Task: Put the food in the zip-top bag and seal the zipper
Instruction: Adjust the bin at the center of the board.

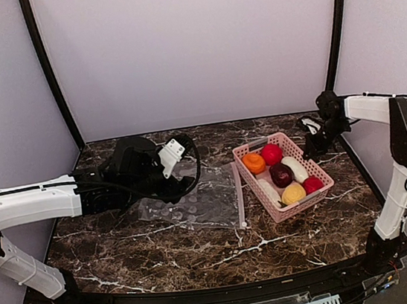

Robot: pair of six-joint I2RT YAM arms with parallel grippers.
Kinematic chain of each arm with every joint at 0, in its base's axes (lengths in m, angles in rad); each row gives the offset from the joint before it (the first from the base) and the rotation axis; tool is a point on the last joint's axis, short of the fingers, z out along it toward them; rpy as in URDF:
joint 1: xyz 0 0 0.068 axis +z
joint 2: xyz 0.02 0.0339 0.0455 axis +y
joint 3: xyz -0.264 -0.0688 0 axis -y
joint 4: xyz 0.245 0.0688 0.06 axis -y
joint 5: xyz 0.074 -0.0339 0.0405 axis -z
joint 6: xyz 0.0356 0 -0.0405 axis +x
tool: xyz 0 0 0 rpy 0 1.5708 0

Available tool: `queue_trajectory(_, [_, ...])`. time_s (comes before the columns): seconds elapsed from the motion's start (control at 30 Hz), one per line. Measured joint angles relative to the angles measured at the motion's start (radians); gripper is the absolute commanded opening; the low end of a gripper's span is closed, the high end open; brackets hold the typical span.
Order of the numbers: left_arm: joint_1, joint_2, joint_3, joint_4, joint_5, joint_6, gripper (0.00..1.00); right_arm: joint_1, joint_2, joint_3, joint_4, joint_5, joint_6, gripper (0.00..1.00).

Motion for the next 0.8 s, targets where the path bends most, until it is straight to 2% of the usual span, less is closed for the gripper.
queue_trajectory(0.2, [0.000,0.000,0.000,0.000,0.000,-0.006,0.76,0.081,-0.010,-0.026,0.027,-0.051,0.123,0.01])
queue_trajectory(0.3, [-0.003,0.002,0.000,0.001,-0.005,-0.027,0.74,0.085,-0.037,-0.071,0.049,-0.087,0.177,0.22])
queue_trajectory(0.4, [-0.004,0.021,0.011,0.000,-0.020,-0.072,0.73,0.083,-0.077,-0.122,0.040,-0.142,0.200,0.30])
queue_trajectory(0.57, [-0.005,0.082,0.064,-0.014,-0.040,-0.169,0.71,0.084,-0.127,-0.147,-0.015,-0.269,0.171,0.31])
queue_trajectory(0.8, [-0.007,0.176,0.137,-0.051,-0.050,-0.323,0.62,0.060,-0.124,-0.114,-0.082,-0.294,0.095,0.33])
